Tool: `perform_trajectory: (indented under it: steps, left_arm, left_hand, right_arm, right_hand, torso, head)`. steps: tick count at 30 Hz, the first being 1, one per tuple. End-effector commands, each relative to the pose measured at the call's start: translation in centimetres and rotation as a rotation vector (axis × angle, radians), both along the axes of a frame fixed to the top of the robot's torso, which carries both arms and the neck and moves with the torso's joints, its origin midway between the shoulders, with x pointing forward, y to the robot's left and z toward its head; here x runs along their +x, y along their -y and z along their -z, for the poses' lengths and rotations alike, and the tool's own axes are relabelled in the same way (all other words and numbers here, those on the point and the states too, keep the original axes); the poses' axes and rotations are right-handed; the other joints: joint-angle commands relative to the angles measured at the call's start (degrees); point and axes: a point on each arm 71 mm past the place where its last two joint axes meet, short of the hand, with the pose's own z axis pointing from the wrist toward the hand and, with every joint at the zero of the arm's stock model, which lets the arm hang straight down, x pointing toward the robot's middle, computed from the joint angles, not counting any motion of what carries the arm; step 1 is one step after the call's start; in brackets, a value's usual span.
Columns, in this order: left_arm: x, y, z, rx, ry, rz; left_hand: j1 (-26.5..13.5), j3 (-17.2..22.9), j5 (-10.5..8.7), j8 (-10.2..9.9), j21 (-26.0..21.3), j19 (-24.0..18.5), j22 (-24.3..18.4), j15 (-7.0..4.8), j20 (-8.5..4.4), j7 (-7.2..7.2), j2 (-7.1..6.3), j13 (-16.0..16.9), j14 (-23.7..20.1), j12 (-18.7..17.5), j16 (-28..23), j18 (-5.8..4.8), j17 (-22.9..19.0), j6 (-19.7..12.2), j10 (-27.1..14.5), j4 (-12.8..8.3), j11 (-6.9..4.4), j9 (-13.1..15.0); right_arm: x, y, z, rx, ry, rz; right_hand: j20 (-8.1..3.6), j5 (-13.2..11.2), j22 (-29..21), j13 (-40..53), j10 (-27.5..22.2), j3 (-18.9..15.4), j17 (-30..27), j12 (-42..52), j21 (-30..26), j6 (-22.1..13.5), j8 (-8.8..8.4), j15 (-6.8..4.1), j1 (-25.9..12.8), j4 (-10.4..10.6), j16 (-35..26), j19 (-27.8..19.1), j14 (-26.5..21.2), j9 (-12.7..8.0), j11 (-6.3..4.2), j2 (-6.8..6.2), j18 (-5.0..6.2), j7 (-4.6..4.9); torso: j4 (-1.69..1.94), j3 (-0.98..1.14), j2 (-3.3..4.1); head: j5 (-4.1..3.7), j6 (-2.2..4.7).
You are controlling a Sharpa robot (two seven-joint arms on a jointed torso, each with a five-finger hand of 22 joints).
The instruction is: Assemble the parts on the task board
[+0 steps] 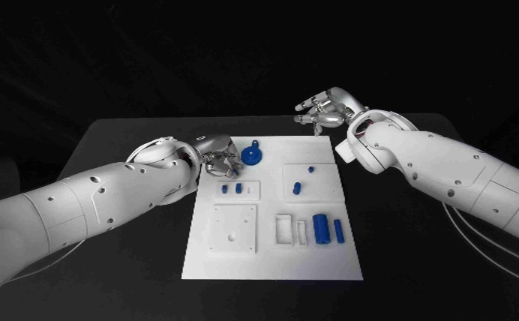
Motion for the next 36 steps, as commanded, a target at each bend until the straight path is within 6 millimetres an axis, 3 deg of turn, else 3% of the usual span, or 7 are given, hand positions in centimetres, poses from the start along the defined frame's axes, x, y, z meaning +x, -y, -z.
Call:
perform_trajectory:
  steps: [1,7,10,11,17,30,36]
  left_arm:
    - [-0.11,0.11,0.73,0.045,-0.044,0.002]
    - [-0.12,0.24,0.96,0.046,-0.059,0.003]
    - [-0.11,0.28,0.91,0.027,-0.059,0.0]
    - [-0.11,0.3,0.87,0.019,-0.056,0.0]
    - [-0.1,0.28,0.73,-0.008,-0.048,0.001]
    - [-0.05,-0.11,0.65,-0.019,-0.04,-0.005]
    - [-0.06,-0.27,0.51,-0.037,-0.027,-0.006]
  left_hand:
    - [-0.3,-0.1,-0.34,-0.1,-0.4,0.3,1.0,-0.07,0.1,-0.08,0.49,0.2,0.2,0.2,-0.2,0.61,0.1,-0.5,0.2,0.5,0.15,0.0]
    - [-0.7,-0.8,-0.78,-0.2,-1.0,0.8,0.9,0.05,0.21,0.0,0.24,0.2,0.2,0.2,0.3,0.41,0.4,-1.1,-0.5,1.0,0.28,-0.1]
    - [-0.6,-0.8,-4.55,-0.2,-1.5,1.1,0.7,0.24,0.37,0.31,0.38,0.1,0.2,0.2,0.1,0.37,0.3,-2.7,-1.6,1.2,0.62,-0.1]
    - [-0.6,-0.9,-4.78,-0.2,-1.7,1.3,0.6,0.31,0.43,0.43,0.32,0.1,0.3,0.2,0.0,0.39,0.2,-3.3,-1.9,1.3,0.73,-0.1]
    - [-0.9,-0.1,-4.9,-0.2,-3.0,2.2,0.5,0.86,0.94,0.48,-0.38,0.1,0.6,0.2,-0.2,0.94,0.1,-4.8,-5.2,1.6,1.62,-0.1]
    - [-1.1,1.3,-4.77,-0.1,-4.3,3.2,0.9,1.2,1.29,0.48,-1.59,0.1,1.0,0.1,-0.2,1.42,0.1,-4.8,-7.1,2.2,2.18,-0.1]
    - [-1.3,1.5,-4.98,-0.2,-4.6,3.5,0.9,1.86,1.83,0.04,-2.53,0.0,1.1,0.2,-0.1,1.95,0.1,-5.5,-10.5,2.2,3.18,-0.1]
  right_arm:
    - [-0.02,-0.18,-0.06,-0.002,0.005,-0.012]
    - [-0.02,-0.21,-0.05,-0.001,0.005,-0.013]
    - [-0.02,-0.23,-0.04,-0.002,0.004,-0.014]
    - [-0.02,-0.25,-0.04,-0.002,0.003,-0.015]
    - [-0.01,-0.25,-0.03,-0.002,0.003,-0.015]
    - [-0.01,-0.21,-0.04,-0.002,0.004,-0.014]
    - [0.0,-0.19,-0.04,-0.002,0.004,-0.013]
  right_hand:
    - [-0.12,0.2,-0.1,-0.1,0.5,-0.1,-0.1,-0.1,0.2,-0.3,0.16,0.07,0.1,0.1,0.0,1.8,0.8,0.0,0.0,-0.26,0.33,0.14]
    - [-0.12,0.2,-0.1,-0.1,0.5,-0.1,-0.1,-0.1,0.2,-0.3,0.16,0.07,0.1,0.1,0.0,1.8,0.8,0.0,0.0,-0.26,0.33,0.14]
    - [-0.12,0.2,-0.1,-0.1,0.5,-0.1,-0.1,-0.1,0.3,-0.3,0.17,0.07,0.0,0.2,0.0,1.8,0.8,0.0,0.03,-0.28,0.32,0.14]
    - [-0.11,0.2,-0.1,-0.1,0.5,-0.2,-0.1,-0.1,0.3,-0.4,0.16,0.07,0.0,0.2,0.0,1.8,0.8,0.0,0.03,-0.32,0.32,0.14]
    - [-0.11,0.2,-0.1,-0.1,0.5,-0.2,-0.1,-0.1,0.3,-0.4,0.16,0.07,0.0,0.2,0.0,1.8,0.8,0.0,0.03,-0.32,0.32,0.14]
    - [-0.11,0.3,-0.2,-0.2,0.4,-0.3,-0.1,-0.2,0.3,-0.4,0.16,0.09,0.0,0.3,0.0,1.8,0.7,0.0,0.05,-0.27,0.31,0.15]
    - [-0.11,0.3,-0.2,-0.2,0.4,-0.3,-0.1,-0.2,0.3,-0.4,0.16,0.09,0.0,0.3,0.0,1.8,0.7,0.0,0.05,-0.27,0.31,0.15]
  torso:
    - [-0.02,-0.01,0.06]
    - [0.02,-0.01,0.02]
    - [0.04,0.02,0.04]
    - [0.02,0.01,0.04]
    - [-0.01,-0.02,-0.02]
    - [0.03,-0.05,0.01]
    - [0.03,-0.05,0.0]
  head:
    - [0.02,-0.06]
    - [-0.01,-0.08]
    - [-0.33,0.0]
    - [-0.32,0.05]
    - [-0.03,0.02]
    - [-0.02,-0.06]
    - [0.05,-0.02]
